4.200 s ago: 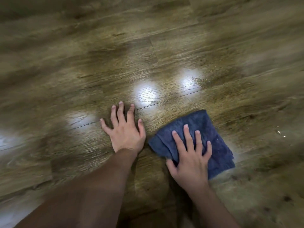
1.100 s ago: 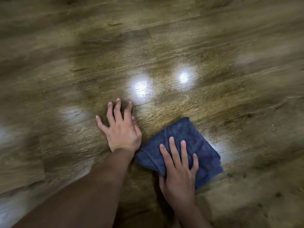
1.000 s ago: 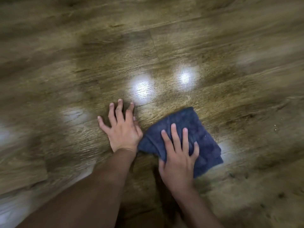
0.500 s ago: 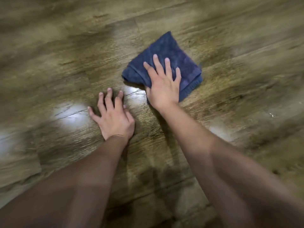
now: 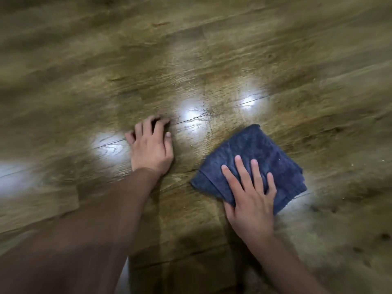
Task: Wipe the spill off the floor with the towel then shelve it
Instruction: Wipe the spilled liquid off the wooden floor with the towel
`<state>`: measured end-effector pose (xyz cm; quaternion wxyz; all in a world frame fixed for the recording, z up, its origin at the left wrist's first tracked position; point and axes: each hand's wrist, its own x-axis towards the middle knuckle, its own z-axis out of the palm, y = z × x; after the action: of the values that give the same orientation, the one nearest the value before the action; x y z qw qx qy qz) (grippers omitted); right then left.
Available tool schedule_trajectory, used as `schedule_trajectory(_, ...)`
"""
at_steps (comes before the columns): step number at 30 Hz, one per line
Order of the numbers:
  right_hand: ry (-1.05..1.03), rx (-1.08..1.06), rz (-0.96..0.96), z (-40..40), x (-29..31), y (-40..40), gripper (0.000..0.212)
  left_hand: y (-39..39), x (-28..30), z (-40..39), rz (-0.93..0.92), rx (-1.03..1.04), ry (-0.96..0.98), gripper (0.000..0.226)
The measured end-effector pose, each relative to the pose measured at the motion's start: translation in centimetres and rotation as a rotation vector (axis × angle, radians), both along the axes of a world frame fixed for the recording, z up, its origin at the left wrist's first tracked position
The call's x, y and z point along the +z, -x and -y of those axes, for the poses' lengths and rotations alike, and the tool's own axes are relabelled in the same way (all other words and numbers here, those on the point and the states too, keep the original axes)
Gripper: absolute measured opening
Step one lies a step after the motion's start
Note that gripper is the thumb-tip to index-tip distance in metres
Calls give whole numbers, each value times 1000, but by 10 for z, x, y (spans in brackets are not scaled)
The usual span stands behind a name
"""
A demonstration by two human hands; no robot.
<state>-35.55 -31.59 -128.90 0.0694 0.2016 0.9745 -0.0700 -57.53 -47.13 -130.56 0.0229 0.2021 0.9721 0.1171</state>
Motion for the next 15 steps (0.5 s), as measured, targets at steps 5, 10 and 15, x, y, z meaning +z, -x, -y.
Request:
schedule_trajectory(5,-9,-46,28,11,2,27,89,1,-4,-2,-3,-9,-13,44)
schedule_trajectory(10,54,-129,7,16,5,134,77,2,0,-1,15,-13,7,49)
schedule_trajectory(15,154,-156,-4,-11,2,270,72,2,0,-1,-17,-1,3,47)
